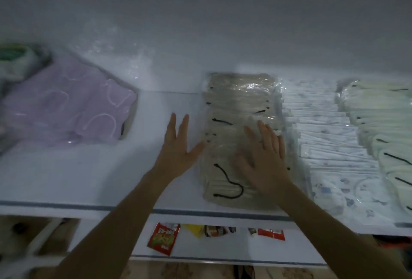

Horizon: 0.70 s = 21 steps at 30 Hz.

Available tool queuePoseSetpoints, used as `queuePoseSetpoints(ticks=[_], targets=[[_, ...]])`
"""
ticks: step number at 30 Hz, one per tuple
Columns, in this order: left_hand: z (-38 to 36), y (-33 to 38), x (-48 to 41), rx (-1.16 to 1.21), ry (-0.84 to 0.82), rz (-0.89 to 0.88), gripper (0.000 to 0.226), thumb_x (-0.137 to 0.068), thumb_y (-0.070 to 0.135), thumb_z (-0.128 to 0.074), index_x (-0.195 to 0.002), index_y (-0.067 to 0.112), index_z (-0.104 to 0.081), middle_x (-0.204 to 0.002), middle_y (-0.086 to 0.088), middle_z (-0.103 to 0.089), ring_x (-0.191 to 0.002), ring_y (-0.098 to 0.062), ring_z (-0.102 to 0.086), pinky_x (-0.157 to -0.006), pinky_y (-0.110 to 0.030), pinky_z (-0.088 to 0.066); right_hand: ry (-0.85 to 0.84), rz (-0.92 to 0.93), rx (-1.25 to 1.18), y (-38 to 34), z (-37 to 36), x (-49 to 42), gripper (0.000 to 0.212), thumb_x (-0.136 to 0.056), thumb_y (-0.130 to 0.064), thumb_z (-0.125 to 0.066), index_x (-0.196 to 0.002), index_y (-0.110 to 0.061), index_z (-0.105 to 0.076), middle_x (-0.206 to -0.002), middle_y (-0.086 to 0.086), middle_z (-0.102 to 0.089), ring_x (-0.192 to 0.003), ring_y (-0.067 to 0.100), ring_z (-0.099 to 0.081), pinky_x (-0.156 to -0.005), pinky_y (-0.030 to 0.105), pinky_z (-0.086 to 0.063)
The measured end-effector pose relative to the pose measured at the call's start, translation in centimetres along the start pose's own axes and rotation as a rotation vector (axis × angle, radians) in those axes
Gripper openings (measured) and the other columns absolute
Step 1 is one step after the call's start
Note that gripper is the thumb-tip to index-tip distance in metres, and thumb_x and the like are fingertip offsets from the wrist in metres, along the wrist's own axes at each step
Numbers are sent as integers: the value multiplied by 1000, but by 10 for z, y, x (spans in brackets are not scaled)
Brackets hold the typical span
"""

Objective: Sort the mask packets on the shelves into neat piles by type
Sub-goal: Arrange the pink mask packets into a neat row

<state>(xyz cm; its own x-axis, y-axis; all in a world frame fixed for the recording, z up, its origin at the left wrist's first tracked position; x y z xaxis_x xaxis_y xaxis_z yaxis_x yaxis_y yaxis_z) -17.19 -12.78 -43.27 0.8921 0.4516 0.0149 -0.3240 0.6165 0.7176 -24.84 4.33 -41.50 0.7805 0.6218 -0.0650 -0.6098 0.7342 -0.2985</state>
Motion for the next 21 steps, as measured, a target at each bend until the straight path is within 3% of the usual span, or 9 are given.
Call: queuePoseSetpoints(ticks=[3,5,8,10,11,13,14,16,21], targets=[[51,-21,2,-257,184,-32,66,-91,45,-46,-144,9,-31,-152,-23,-16,-140,-38,-20,-111,-45,-24,-67,63,-86,-42,-4,-37,64,-92,-45,-37,-149,-24,-15,-157,5,-2,-144,24,0,-116,35,1],[86,-41,4,-457,298,-35,58,-83,41,-41,-128,6,-47,-135,-33,-42,-120,-51,-46,-93,-59,-40,-126,122,-247,-80,-14,-64,60,-92,-36,-43,-146,-19,-25,-152,9,-24,-140,25,-20,-112,30,-16],[125,-76,18,-741,275,48,46,-77,34,-40,-115,9,-48,-122,-31,-55,-106,-51,-56,-80,-64,-44,-359,94,-556,-143,-50,-94,51,-94,-21,-49,-143,-18,-34,-136,7,-43,-114,22,-50,-84,24,-42],[141,-101,27,-880,201,87,47,-74,30,-46,-114,8,-57,-122,-27,-57,-108,-49,-56,-82,-66,-42,-473,30,-689,-182,-77,-106,49,-93,-16,-51,-140,-15,-38,-117,6,-49,-83,15,-54,-63,18,-39],[149,-109,32,-930,186,85,48,-72,28,-51,-113,7,-63,-123,-26,-58,-109,-48,-56,-85,-67,-40,-489,0,-707,-197,-88,-110,49,-93,-15,-51,-140,-13,-38,-114,6,-50,-81,15,-52,-63,18,-38],[161,-115,37,-1098,199,-6,48,-79,28,-48,-122,11,-62,-134,-21,-51,-122,-44,-48,-102,-66,-25,-460,-29,-645,-222,-104,-116,50,-93,-17,-50,-140,-12,-36,-125,11,-50,-99,22,-54,-78,25,-43],[164,-118,35,-1190,168,-56,49,-90,29,-39,-136,15,-48,-147,-17,-36,-134,-40,-34,-109,-62,-8,-430,-24,-524,-230,-107,-118,52,-93,-20,-51,-141,-11,-34,-133,12,-46,-112,26,-51,-89,29,-42],[166,-133,30,-1341,22,-115,53,-100,34,-21,-150,20,-9,-158,-9,3,-144,-32,4,-107,-57,19,-380,-24,-266,-240,-112,-116,54,-93,-31,-51,-141,-15,-34,-138,15,-39,-126,33,-38,-102,34,-35],[175,-146,13,-1556,-165,-177,53,-102,36,-14,-150,17,-2,-158,-9,6,-143,-33,14,-106,-61,13,-263,-44,-49,-241,-118,-96,40,-99,-37,-32,-130,-23,-52,-138,12,-36,-128,31,-30,-103,38,-29]])
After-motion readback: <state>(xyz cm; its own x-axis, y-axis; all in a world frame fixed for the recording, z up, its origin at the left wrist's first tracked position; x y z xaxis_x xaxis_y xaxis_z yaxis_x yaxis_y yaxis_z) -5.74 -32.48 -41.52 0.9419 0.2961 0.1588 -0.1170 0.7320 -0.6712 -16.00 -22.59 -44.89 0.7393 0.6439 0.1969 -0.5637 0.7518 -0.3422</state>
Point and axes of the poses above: each hand's wrist, its own x-axis away from the middle knuckle, its own z-axis out of the back of the hand, y = z × x, the point moved 9 cm from there along -x, towards the middle knuckle
